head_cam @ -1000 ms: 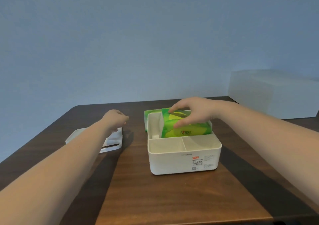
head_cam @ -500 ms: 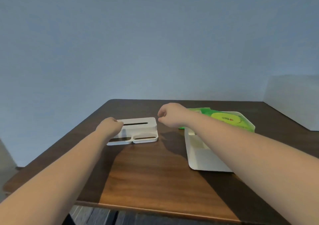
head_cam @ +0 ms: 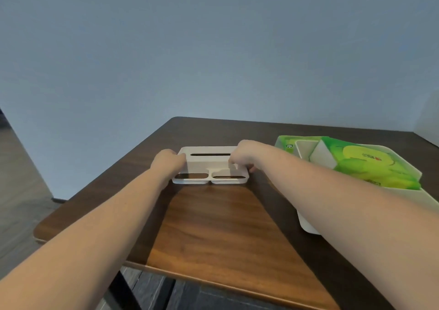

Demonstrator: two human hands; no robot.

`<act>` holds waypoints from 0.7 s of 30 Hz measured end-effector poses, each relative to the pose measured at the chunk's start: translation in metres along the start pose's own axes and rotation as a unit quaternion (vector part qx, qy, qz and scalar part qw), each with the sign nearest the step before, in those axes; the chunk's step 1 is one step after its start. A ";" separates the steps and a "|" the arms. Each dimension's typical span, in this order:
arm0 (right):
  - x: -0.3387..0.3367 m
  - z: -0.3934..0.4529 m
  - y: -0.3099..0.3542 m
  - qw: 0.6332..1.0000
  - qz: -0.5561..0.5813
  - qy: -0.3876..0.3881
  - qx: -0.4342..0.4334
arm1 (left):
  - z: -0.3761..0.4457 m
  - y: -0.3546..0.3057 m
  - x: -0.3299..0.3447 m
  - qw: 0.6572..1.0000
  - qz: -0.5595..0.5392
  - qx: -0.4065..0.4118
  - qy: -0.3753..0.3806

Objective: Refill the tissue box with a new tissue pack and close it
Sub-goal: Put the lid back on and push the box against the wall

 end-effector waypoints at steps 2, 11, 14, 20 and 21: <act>-0.001 -0.001 0.000 1.000 0.029 0.004 0.005 | 0.000 -0.004 0.000 1.000 -0.006 -0.006 -0.006; -0.032 -0.031 -0.017 0.994 0.087 -0.053 -0.032 | -0.021 -0.040 -0.012 0.998 -0.029 0.030 -0.047; -0.054 -0.047 -0.028 0.993 0.051 -0.104 -0.013 | -0.038 -0.064 -0.014 0.993 -0.070 0.052 -0.079; -0.103 -0.080 -0.072 0.974 0.115 -0.193 -0.003 | -0.069 -0.118 -0.005 0.981 -0.127 0.112 -0.092; -0.110 -0.087 -0.083 0.968 0.141 -0.209 0.007 | -0.076 -0.128 -0.003 0.979 -0.137 0.119 -0.088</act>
Point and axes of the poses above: each hand's wrist, its own z-axis towards the middle knuckle, its own x-axis out of the palm, y = z × x, the point moved 2 cm from there along z, towards the middle knuckle, and after that the axes turned 5 degrees about x, right-handed, at the moved point
